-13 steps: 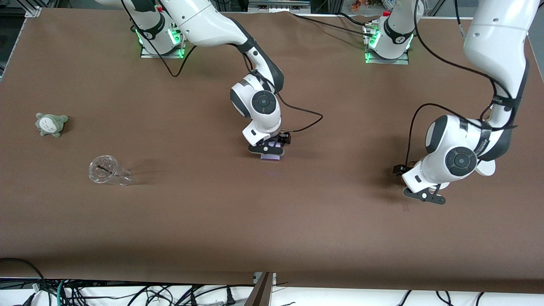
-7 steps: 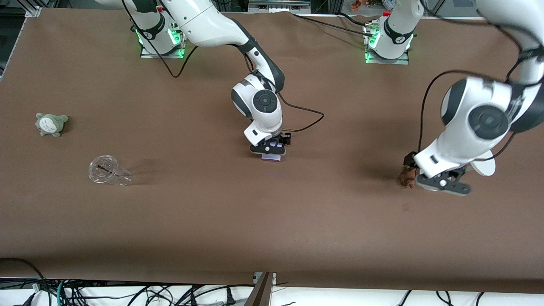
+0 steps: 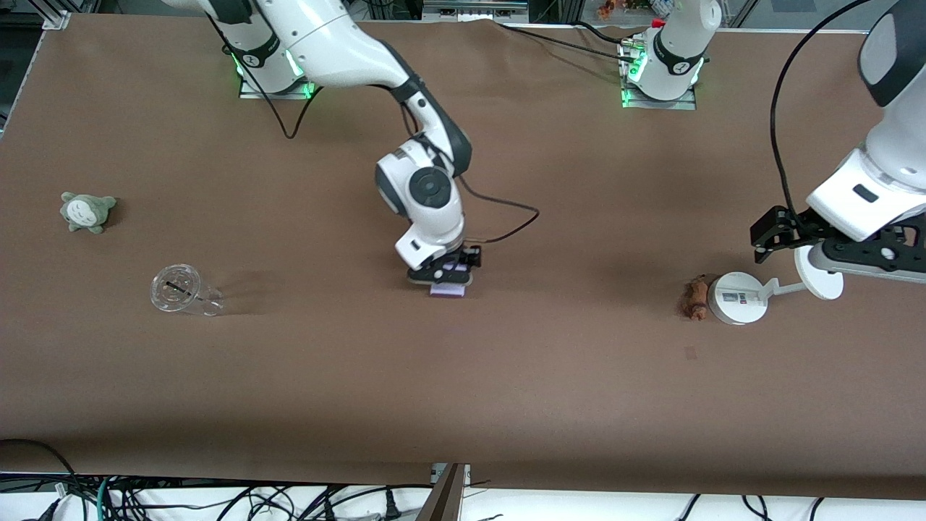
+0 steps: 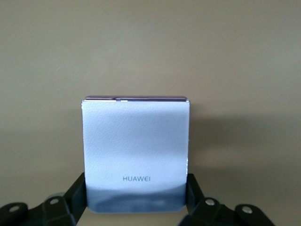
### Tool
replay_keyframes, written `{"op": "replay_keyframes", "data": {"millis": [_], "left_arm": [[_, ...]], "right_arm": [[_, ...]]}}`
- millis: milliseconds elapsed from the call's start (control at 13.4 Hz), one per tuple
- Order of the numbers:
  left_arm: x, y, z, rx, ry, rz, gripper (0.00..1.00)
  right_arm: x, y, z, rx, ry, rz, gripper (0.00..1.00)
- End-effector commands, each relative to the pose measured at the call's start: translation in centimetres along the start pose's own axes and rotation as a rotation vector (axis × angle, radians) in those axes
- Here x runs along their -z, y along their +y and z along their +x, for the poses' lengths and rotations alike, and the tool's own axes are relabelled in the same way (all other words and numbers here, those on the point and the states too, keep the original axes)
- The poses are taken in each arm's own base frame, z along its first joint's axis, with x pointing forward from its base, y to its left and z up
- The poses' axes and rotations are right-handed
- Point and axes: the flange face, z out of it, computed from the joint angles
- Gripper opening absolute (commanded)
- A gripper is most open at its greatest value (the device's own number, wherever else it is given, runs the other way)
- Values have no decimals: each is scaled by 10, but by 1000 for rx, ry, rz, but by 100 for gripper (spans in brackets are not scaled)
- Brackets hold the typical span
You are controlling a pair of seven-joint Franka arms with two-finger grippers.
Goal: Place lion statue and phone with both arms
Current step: 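Release the lion, raise the left gripper while the right gripper lifts the phone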
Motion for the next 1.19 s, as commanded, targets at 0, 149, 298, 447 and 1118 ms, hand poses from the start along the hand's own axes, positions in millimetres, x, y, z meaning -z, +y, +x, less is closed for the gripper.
{"op": "replay_keyframes", "data": {"millis": [0,149,298,447,1118], "left_arm": [[-1,-2,-10,7,-103,-23,100],[0,-1,-13,9,-111,-34,100],[-1,-1,-13,9,-118,-35,100],[2,-1,-17,8,-129,-32,100],[-5,-7,-72,72,-43,-58,100]], "right_arm": [[37,67,49,46,-35,-19,40],[49,124,83,23,-55,-34,40],[46,182,109,-10,-82,-52,40],[38,240,127,-5,-107,-58,40],[-8,342,122,100,-214,-66,40]]}}
